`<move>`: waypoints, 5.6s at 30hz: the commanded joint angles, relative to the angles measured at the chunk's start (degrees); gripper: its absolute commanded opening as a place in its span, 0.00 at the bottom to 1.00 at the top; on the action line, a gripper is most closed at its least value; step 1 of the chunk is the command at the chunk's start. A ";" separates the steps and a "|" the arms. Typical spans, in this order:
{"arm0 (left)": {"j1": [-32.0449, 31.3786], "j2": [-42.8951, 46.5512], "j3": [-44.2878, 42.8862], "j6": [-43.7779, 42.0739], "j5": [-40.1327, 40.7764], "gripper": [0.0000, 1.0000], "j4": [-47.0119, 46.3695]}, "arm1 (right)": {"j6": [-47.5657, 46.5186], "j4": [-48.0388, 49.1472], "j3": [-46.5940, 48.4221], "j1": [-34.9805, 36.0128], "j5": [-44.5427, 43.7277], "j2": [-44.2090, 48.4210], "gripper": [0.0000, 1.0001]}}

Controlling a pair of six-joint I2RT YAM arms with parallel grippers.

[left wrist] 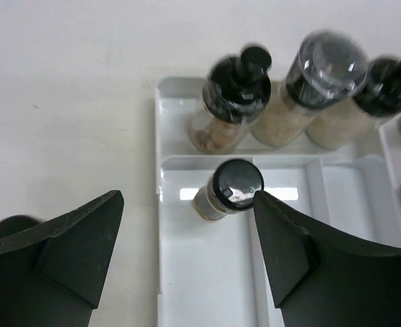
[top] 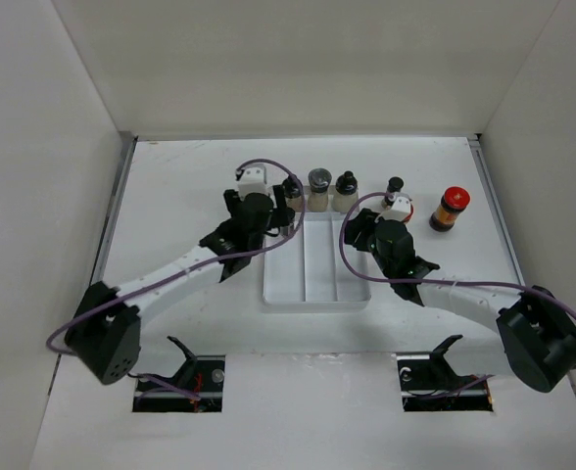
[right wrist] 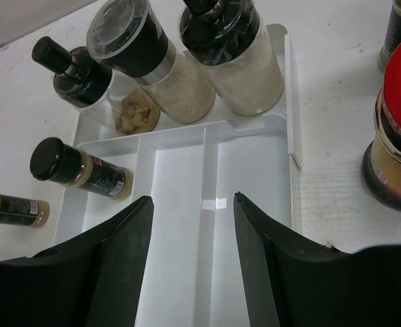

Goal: Organize the condiment bottles

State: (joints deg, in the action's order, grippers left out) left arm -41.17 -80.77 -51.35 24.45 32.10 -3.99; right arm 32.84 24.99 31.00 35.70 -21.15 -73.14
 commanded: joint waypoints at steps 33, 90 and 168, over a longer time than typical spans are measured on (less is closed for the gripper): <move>8.62 12.56 5.83 4.73 3.15 0.28 10.31 | -1.02 5.68 -0.51 0.90 -0.47 2.92 0.69; -4.85 12.47 17.59 3.59 1.21 0.80 -24.11 | -1.90 -13.10 3.79 -5.94 -8.12 15.13 0.27; 18.36 17.05 38.35 23.80 -4.76 0.79 -38.81 | -8.14 -8.12 25.51 30.34 -12.69 -13.16 0.49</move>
State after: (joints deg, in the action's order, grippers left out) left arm -22.90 -63.81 -12.27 47.62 27.81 -40.60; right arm 25.19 8.01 52.49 64.77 -31.33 -86.87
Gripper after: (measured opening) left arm 0.792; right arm 0.755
